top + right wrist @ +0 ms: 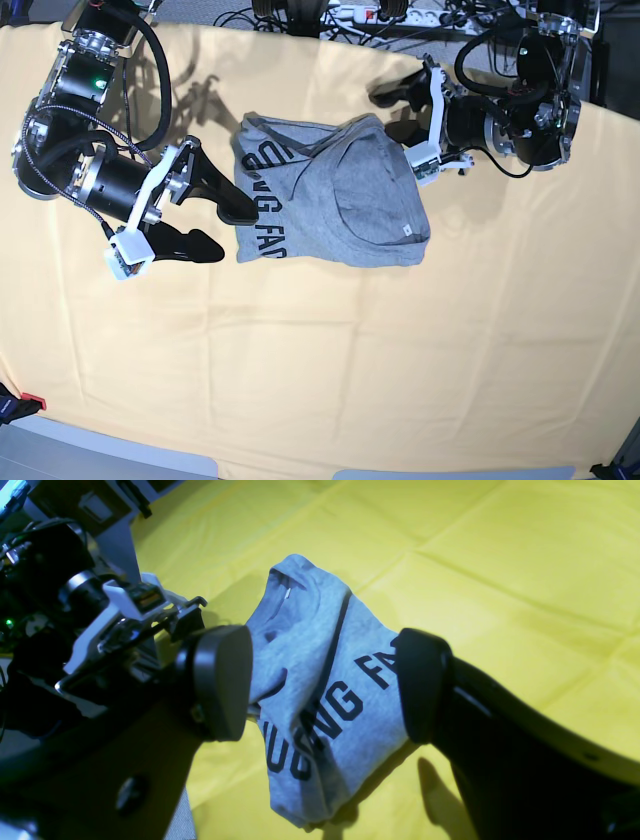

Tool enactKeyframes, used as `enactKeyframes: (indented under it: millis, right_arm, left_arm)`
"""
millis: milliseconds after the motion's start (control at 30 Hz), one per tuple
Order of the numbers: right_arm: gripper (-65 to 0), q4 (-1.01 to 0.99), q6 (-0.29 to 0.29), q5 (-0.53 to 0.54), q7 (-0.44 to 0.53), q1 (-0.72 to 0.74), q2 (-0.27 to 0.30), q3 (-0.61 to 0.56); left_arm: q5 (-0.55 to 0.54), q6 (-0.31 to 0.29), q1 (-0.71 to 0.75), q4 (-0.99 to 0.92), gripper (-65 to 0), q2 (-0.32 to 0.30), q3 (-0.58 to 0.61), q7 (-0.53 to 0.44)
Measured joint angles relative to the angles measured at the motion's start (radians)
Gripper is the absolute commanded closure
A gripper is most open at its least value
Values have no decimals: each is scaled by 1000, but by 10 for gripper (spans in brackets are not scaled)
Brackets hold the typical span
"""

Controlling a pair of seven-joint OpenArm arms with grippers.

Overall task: Layout the t-shirt on the table in an organized manner, then fold the t-shirt properly
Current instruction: 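Move the left gripper to the folded shirt's edge and grasp it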

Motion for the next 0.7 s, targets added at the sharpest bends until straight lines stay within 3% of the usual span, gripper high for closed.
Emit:
enactKeyframes:
  millis: [67, 167, 400, 700]
  right_arm:
    - [-462, 0, 0, 0, 0, 0, 0, 0]
    - [-462, 0, 0, 0, 0, 0, 0, 0]
    - [-460, 0, 0, 0, 0, 0, 0, 0]
    - [-460, 0, 0, -2, 0, 0, 0, 0]
  left_arm:
    - [32, 0, 0, -12, -112, 1, 0, -47]
    - [105, 0, 0, -28, 0, 2, 0, -107]
    - [100, 0, -3, -22, 0, -3, 0, -74]
    - [53, 0, -2, 68, 0, -130, -67, -40]
